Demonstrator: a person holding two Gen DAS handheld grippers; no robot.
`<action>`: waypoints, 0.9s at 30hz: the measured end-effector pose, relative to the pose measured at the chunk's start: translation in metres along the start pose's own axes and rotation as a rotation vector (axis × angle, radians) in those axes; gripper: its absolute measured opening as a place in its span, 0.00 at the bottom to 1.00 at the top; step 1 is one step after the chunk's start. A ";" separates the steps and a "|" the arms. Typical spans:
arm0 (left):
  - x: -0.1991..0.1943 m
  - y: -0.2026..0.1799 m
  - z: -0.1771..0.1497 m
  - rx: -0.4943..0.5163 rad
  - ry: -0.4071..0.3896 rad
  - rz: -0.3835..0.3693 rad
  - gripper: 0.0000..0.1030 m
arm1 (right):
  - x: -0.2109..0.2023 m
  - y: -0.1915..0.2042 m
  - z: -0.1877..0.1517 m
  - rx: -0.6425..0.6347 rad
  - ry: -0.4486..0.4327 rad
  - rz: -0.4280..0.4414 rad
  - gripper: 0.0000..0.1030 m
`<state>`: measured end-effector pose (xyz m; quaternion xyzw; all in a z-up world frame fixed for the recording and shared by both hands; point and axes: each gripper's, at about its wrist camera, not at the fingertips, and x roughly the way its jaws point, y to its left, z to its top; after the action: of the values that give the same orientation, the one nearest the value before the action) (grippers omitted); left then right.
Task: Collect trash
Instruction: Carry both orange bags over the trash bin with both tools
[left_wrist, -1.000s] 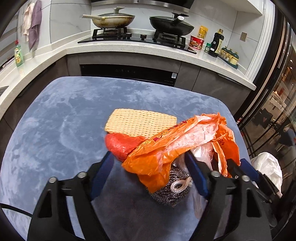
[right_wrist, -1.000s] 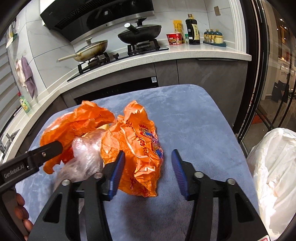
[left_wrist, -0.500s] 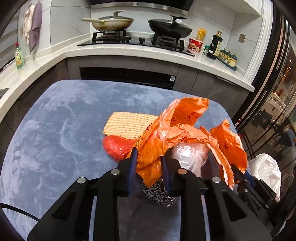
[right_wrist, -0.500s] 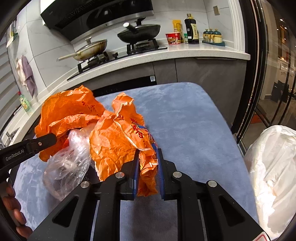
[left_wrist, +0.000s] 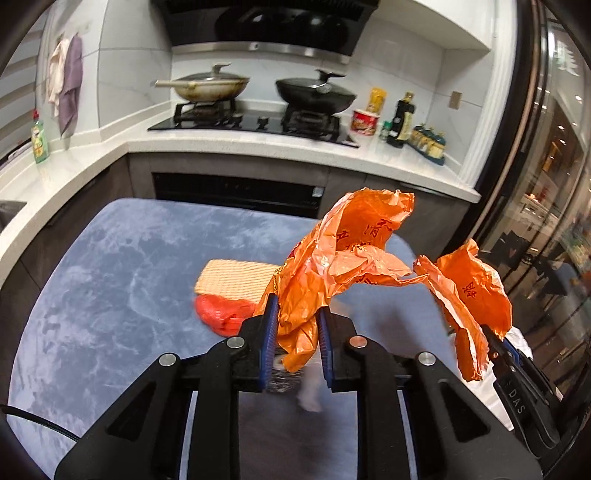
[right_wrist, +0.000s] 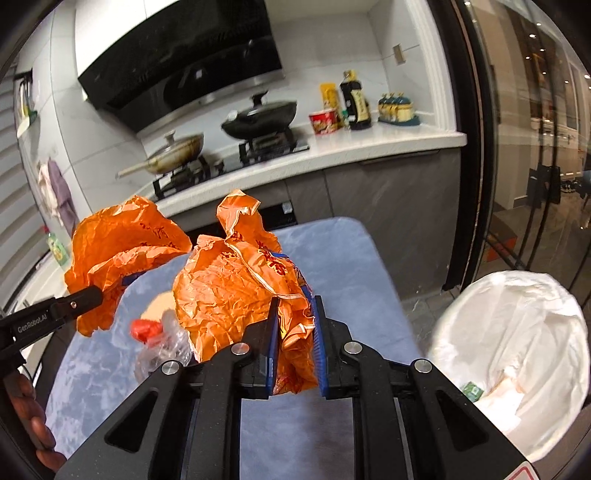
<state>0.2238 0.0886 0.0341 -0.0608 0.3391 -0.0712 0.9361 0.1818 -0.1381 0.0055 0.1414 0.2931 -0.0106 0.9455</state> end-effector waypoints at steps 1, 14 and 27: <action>-0.004 -0.006 0.000 0.007 -0.005 -0.008 0.19 | -0.008 -0.005 0.003 0.006 -0.013 -0.003 0.15; -0.039 -0.113 -0.018 0.130 -0.032 -0.138 0.19 | -0.083 -0.078 0.009 0.080 -0.113 -0.101 0.15; -0.037 -0.213 -0.060 0.256 0.024 -0.244 0.19 | -0.131 -0.169 -0.013 0.185 -0.120 -0.225 0.15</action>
<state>0.1378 -0.1177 0.0458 0.0188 0.3286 -0.2276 0.9164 0.0490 -0.3048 0.0239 0.1931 0.2477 -0.1518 0.9372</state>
